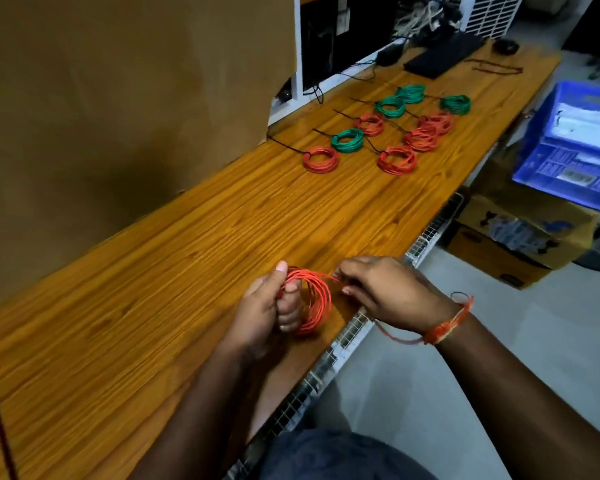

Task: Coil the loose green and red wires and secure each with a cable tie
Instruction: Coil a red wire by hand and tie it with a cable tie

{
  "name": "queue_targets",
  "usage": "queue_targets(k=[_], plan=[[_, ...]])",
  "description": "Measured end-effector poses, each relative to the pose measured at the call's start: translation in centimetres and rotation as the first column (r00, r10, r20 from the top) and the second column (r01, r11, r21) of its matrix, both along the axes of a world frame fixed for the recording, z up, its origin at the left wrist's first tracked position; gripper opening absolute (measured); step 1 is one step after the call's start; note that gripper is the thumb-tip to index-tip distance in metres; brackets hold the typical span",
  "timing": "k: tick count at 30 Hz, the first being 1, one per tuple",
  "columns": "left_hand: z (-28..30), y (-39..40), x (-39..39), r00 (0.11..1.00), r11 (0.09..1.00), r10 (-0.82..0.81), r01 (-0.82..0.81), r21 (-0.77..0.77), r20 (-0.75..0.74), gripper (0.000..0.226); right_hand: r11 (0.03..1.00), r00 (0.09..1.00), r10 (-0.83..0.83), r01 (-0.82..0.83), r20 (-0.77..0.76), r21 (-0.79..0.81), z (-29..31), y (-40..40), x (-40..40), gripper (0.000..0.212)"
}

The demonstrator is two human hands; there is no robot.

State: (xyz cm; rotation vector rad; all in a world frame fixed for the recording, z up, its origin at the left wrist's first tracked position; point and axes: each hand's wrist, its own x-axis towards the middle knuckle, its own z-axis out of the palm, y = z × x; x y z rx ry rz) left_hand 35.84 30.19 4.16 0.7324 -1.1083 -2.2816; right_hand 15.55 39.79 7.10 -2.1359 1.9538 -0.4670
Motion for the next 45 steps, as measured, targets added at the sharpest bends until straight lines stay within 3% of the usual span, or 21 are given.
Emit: queue_targets(k=[4, 8, 10, 12, 13, 15, 17, 18, 20, 23, 25, 26, 28, 30, 32, 34, 36, 39, 42, 45], plan=[[0.3, -1.7, -0.6, 0.966, 0.943, 0.206, -0.154, 0.296, -0.156, 0.038, 1.0, 0.995, 0.026, -0.024, -0.099, 0.018, -0.9, -2.8, -1.1, 0.009], [0.5, -3.6, -1.1, 0.889, 0.858, 0.396, -0.268, 0.439, -0.229, 0.044, 0.993, 0.991, 0.088, -0.095, -0.096, -0.07, -2.1, -4.5, -2.6, 0.035], [0.4, -4.4, -1.9, 0.854, 0.84, 0.449, -0.302, 0.451, -0.263, 0.045, 0.982, 0.996, 0.083, -0.08, 0.012, -0.173, -3.0, -5.3, -3.8, 0.037], [0.5, -4.6, -3.2, 0.814, 0.813, 0.506, -0.339, 0.473, -0.285, 0.044, 0.977, 0.952, 0.01, 0.056, 0.306, -0.206, -3.5, -5.8, -5.1, 0.025], [0.7, -4.5, -4.0, 0.788, 0.8, 0.534, -0.356, 0.482, -0.305, 0.043, 0.978, 0.875, -0.064, 0.151, 0.48, -0.145, -3.6, -5.8, -5.6, 0.022], [1.1, -4.0, -5.8, 0.728, 0.779, 0.592, -0.406, 0.478, -0.347, 0.042, 0.963, 0.602, -0.217, 0.259, 0.768, 0.069, -3.6, -5.4, -6.1, 0.014], [1.3, -3.6, -7.9, 0.683, 0.747, 0.651, -0.497, 0.441, -0.331, 0.041, 0.921, 0.32, -0.374, 0.237, 0.87, 0.309, -3.4, -5.2, -6.6, 0.011], [1.5, -3.4, -8.9, 0.669, 0.732, 0.674, -0.548, 0.404, -0.314, 0.038, 0.894, 0.261, -0.446, 0.17, 0.856, 0.414, -3.3, -5.1, -6.9, 0.014], [1.6, -2.9, -10.8, 0.64, 0.704, 0.71, -0.635, 0.317, -0.294, 0.035, 0.826, 0.315, -0.524, -0.039, 0.792, 0.562, -3.1, -4.7, -7.6, 0.021], [1.8, -1.9, -13.0, 0.629, 0.663, 0.743, -0.739, 0.12, -0.227, 0.034, 0.642, 0.446, -0.504, -0.379, 0.74, 0.666, -2.8, -4.4, -8.7, 0.029], [1.9, -0.9, -14.1, 0.65, 0.64, 0.748, -0.76, -0.114, -0.13, 0.039, 0.557, 0.595, -0.318, -0.513, 0.738, 0.653, -1.8, -4.6, -9.6, 0.032], [2.0, -0.4, -14.7, 0.659, 0.628, 0.749, -0.738, -0.248, -0.064, 0.046, 0.55, 0.692, -0.143, -0.538, 0.707, 0.638, -0.9, -4.8, -10.0, 0.035], [2.3, 0.7, -15.9, 0.677, 0.628, 0.733, -0.642, -0.44, 0.058, 0.055, 0.6, 0.811, 0.278, -0.565, 0.515, 0.566, 1.4, -5.3, -10.4, 0.038], [2.2, 1.5, -16.7, 0.702, 0.653, 0.698, -0.545, -0.526, 0.14, 0.058, 0.675, 0.808, 0.538, -0.583, 0.238, 0.452, 3.4, -5.6, -10.7, 0.036], [1.8, 1.9, -16.8, 0.711, 0.645, 0.686, -0.5, -0.578, 0.151, 0.051, 0.788, 0.817, 0.577, -0.562, 0.017, 0.251, 4.6, -5.6, -11.3, 0.03], [1.4, 2.0, -16.6, 0.698, 0.605, 0.704, -0.491, -0.627, 0.132, 0.037, 0.847, 0.851, 0.52, -0.525, -0.075, -0.088, 4.7, -5.9, -12.3, 0.026], [1.6, 2.1, -16.8, 0.676, 0.578, 0.728, -0.52, -0.629, 0.111, 0.038, 0.818, 0.872, 0.489, -0.463, -0.012, -0.341, 4.1, -6.3, -13.0, 0.018], [2.1, 2.0, -17.6, 0.63, 0.516, 0.776, -0.593, -0.618, 0.044, 0.051, 0.783, 0.864, 0.488, -0.371, 0.123, -0.499, 2.6, -7.4, -12.6, 0.019], [2.0, 0.8, -17.6, 0.616, 0.564, 0.782, -0.632, -0.531, 0.097, 0.06, 0.83, 0.854, 0.395, -0.174, 0.337, -0.53, 1.6, -9.3, -11.6, 0.021], [1.9, -0.7, -16.9, 0.7, 0.695, 0.706, -0.653, -0.302, 0.111, 0.058, 0.897, 0.807, 0.315, -0.081, 0.5, -0.434, 0.5, -10.4, -10.8, 0.029]])
